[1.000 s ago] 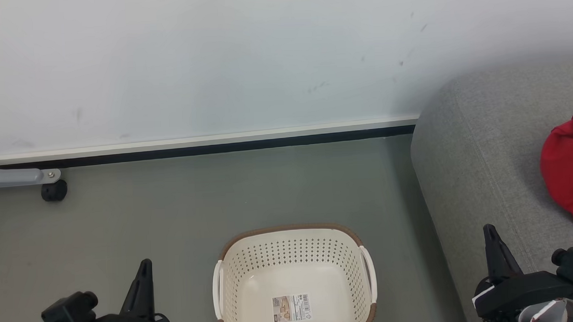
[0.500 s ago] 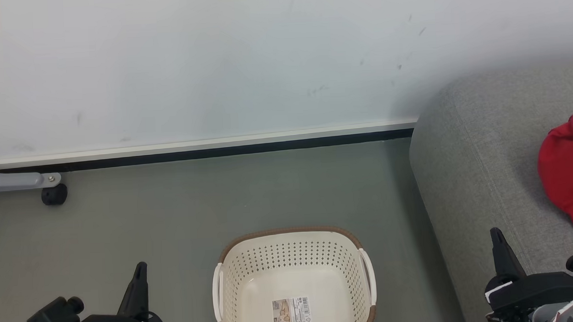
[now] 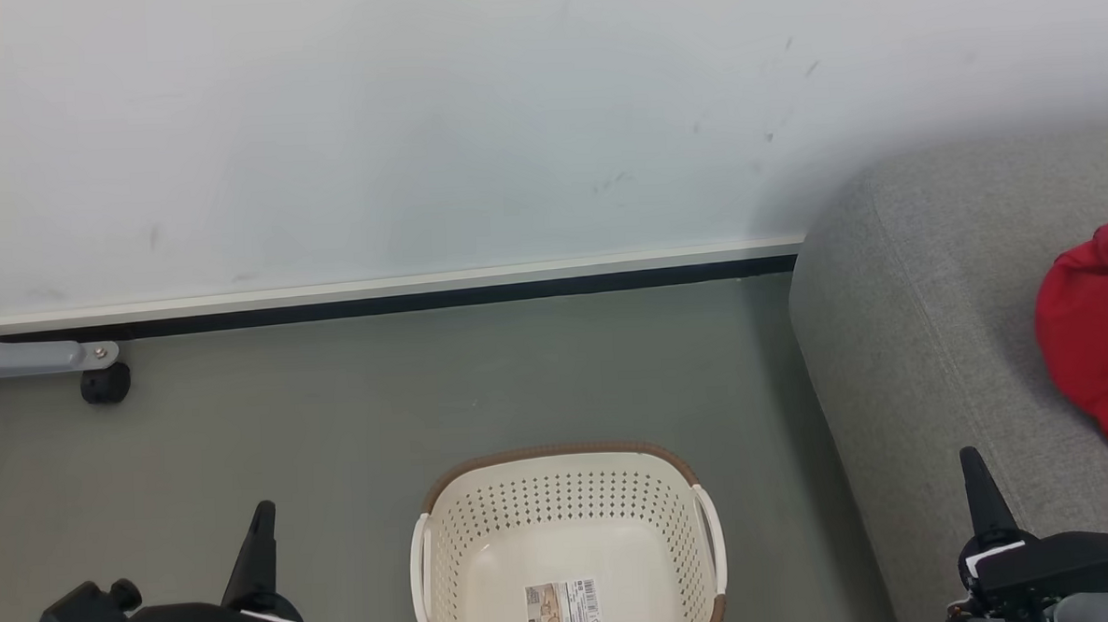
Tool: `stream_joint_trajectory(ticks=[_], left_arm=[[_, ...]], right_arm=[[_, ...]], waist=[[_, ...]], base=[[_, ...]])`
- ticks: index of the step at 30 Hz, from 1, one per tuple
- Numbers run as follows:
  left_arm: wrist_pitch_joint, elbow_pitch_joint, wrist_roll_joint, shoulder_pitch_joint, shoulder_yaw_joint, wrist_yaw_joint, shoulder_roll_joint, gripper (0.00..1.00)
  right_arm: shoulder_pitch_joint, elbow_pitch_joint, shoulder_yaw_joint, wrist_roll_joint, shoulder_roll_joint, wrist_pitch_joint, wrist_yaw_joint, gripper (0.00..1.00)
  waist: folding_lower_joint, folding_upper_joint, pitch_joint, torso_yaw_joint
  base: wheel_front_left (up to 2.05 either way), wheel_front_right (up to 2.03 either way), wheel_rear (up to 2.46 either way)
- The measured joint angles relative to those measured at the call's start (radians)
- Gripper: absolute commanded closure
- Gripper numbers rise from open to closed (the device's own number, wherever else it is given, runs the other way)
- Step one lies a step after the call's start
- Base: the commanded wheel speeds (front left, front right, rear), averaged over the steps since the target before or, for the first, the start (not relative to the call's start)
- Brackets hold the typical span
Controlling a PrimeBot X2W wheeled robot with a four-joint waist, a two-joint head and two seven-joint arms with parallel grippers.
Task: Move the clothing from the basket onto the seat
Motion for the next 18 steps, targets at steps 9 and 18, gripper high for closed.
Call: stream_joint_trajectory(ticks=[9, 18], left_arm=[[0.023, 0.017, -0.112, -0.003, 0.034, -0.019, -0.019, 1.0], [0.048, 0.029, -0.219, -0.006, 0.068, -0.045, -0.032, 1.0]], right_arm=[[-0.004, 0.016, -0.031, 0.123, 0.011, 0.021, 0.022, 1.0], [-0.006, 0.03, -0.063, 0.247, 0.022, 0.042, 0.043, 1.0]], waist=[[0.0, 0.0, -0.007, -0.002], [0.0, 0.0, -0.013, -0.003]], base=[[0.0, 0.0, 0.0], [0.0, 0.0, 0.0]])
